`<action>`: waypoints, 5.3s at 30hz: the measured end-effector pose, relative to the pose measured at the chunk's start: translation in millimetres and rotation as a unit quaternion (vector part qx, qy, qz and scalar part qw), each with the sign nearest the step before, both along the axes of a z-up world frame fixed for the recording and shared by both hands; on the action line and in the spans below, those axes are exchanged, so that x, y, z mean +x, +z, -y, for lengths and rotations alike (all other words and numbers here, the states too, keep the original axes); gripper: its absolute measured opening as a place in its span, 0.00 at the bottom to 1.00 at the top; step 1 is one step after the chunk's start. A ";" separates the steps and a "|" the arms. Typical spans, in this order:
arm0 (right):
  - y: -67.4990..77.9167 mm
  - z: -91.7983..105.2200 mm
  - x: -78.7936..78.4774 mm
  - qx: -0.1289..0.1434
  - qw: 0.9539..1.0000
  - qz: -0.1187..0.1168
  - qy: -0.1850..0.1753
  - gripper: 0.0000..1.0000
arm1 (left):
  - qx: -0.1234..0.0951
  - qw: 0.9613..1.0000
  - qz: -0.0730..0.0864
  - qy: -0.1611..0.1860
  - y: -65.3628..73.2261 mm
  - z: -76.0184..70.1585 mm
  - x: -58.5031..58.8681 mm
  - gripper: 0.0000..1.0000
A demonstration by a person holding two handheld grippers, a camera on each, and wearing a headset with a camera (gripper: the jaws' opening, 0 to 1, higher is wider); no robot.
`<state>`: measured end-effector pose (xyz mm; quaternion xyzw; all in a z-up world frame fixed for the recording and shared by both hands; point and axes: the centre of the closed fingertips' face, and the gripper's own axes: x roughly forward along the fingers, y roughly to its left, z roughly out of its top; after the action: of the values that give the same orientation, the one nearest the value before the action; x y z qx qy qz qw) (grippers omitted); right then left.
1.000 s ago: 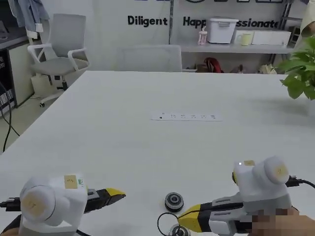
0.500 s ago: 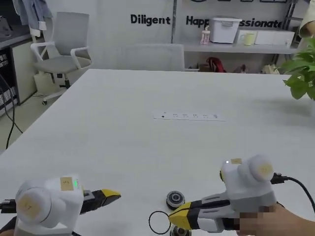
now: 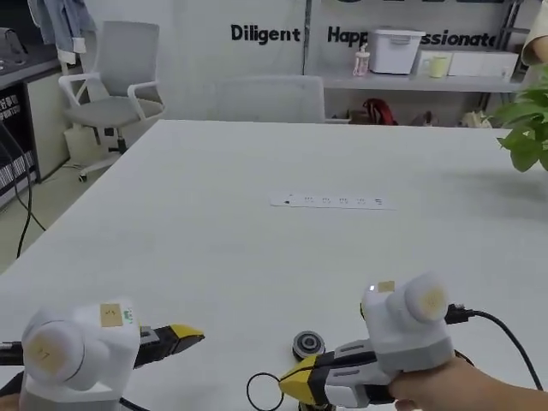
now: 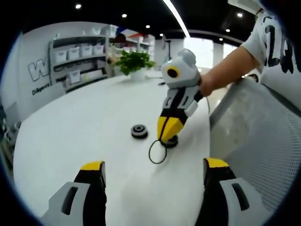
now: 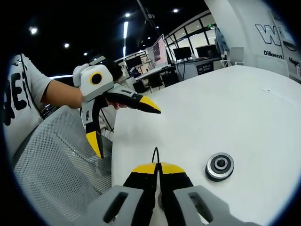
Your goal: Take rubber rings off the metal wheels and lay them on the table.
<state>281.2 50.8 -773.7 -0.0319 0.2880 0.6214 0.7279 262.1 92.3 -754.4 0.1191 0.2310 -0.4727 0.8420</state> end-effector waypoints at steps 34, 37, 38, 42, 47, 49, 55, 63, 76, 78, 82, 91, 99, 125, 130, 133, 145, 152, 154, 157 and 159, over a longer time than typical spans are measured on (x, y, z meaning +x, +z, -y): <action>1.4 5.8 11.7 -0.020 0.997 0.071 0.003 0.27 | 0.006 1.000 -0.005 -0.009 -1.0 2.5 5.6 0.86; 9.4 11.6 13.4 -0.010 0.997 0.072 -0.002 0.30 | 0.004 1.000 -0.005 -0.012 -0.3 4.7 7.5 0.86; 11.3 13.0 13.8 -0.009 0.997 0.073 -0.003 0.31 | 0.005 1.000 -0.005 -0.014 -0.2 5.6 7.8 0.85; 18.5 21.7 16.3 -0.001 0.997 0.074 -0.012 0.34 | 0.006 1.000 -0.004 -0.020 1.0 9.9 9.0 0.85; 25.8 33.9 16.4 0.005 0.997 0.080 -0.018 0.37 | -0.005 1.000 -0.001 -0.028 10.3 20.2 9.6 0.84; 27.2 38.9 17.3 0.006 0.997 0.080 -0.022 0.39 | -0.006 0.999 0.001 -0.033 12.3 24.2 10.3 0.84; 29.8 49.4 18.9 0.006 0.996 0.086 -0.028 0.42 | -0.007 0.999 0.008 -0.045 15.6 33.6 13.0 0.80; 23.8 60.2 14.8 -0.007 0.995 0.095 -0.021 0.46 | -0.010 0.998 0.014 -0.055 19.4 45.3 17.8 0.78; 2.3 69.8 11.3 -0.031 0.995 0.098 -0.009 0.47 | -0.005 0.997 0.012 -0.078 15.1 65.5 20.6 0.70; -1.0 71.0 10.7 -0.034 0.995 0.097 -0.007 0.46 | -0.004 0.997 0.011 -0.080 13.4 67.2 21.0 0.68; -6.3 72.9 10.4 -0.039 0.995 0.096 -0.007 0.45 | 0.000 0.996 0.005 -0.086 8.6 71.4 20.7 0.66; -16.5 70.2 4.3 -0.046 0.995 0.092 0.006 0.39 | 0.008 0.995 -0.005 -0.097 -0.4 79.9 19.1 0.59; -23.0 65.8 -0.4 -0.052 0.994 0.092 0.016 0.33 | 0.017 0.994 -0.013 -0.108 -8.8 87.2 16.5 0.53; -33.5 63.5 -3.4 -0.066 0.994 0.086 0.015 0.18 | 0.046 0.992 -0.022 -0.112 -31.3 99.2 14.8 0.29; -34.6 63.9 -3.2 -0.065 0.994 0.082 0.013 0.17 | 0.051 0.993 -0.019 -0.109 -33.5 100.5 16.2 0.22; -34.8 63.9 -3.0 -0.064 0.995 0.080 0.012 0.17 | 0.050 0.993 -0.020 -0.109 -34.2 102.2 16.4 0.20; -35.3 64.2 -2.7 -0.057 0.996 0.063 0.002 0.17 | 0.051 0.993 -0.016 -0.105 -38.6 106.0 17.1 0.17; -35.8 65.5 -2.5 -0.055 0.997 0.049 -0.004 0.16 | 0.054 0.994 -0.010 -0.098 -39.2 106.9 18.1 0.14; -36.0 66.3 -2.5 -0.054 0.998 0.044 -0.005 0.15 | 0.054 0.994 -0.006 -0.098 -39.2 106.5 17.8 0.14; -36.0 67.2 -2.6 -0.053 0.998 0.041 -0.006 0.13 | 0.055 0.994 -0.004 -0.097 -39.4 106.2 18.5 0.14; -36.1 67.6 -2.6 -0.054 0.998 0.040 -0.007 0.12 | 0.056 0.994 -0.002 -0.095 -39.3 106.2 18.2 0.14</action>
<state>278.6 -16.8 -809.8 -0.0943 0.2918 0.5981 0.7405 280.3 -13.9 -793.8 0.1869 0.2465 -0.5371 0.7847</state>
